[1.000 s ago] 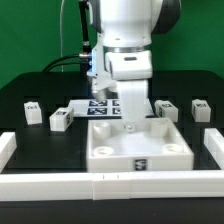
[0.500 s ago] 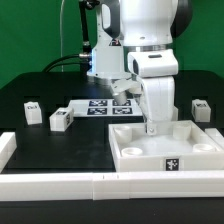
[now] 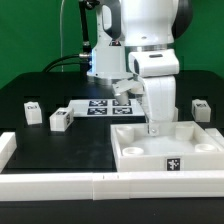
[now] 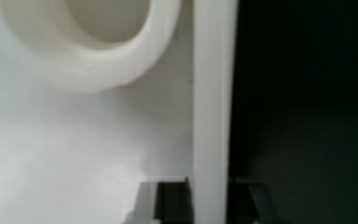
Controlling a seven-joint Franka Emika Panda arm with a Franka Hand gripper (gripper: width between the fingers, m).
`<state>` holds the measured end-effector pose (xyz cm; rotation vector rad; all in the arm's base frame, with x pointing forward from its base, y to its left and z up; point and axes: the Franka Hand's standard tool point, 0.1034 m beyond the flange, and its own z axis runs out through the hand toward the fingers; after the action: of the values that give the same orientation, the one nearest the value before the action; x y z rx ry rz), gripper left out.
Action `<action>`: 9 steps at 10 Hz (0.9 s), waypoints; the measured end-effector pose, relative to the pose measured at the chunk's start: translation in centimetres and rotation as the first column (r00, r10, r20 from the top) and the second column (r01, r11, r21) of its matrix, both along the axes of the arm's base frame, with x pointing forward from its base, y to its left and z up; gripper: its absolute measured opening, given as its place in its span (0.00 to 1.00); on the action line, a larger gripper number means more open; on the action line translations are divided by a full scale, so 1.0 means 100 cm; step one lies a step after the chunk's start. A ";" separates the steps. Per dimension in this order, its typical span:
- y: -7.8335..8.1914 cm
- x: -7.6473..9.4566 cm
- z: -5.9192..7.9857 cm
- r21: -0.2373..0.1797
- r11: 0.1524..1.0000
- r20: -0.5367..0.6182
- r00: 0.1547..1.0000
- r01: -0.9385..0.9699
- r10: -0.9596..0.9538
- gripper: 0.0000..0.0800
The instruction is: Assemble one leg
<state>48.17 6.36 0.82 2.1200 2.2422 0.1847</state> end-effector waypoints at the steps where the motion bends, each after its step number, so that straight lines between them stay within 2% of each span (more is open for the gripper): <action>1: 0.002 0.005 0.000 0.001 1.000 0.004 1.000 0.021 -0.021 0.07; 8: 0.002 0.011 0.000 0.002 0.999 0.006 0.999 0.036 -0.036 0.07; 9: 0.002 0.010 0.000 0.002 0.999 0.006 0.999 0.036 -0.037 0.17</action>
Offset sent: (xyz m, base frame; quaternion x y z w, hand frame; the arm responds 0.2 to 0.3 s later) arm 0.0103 0.0021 -0.0100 -0.0092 -0.0042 0.0224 0.9997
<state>49.22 6.57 0.82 2.1569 2.1993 0.1918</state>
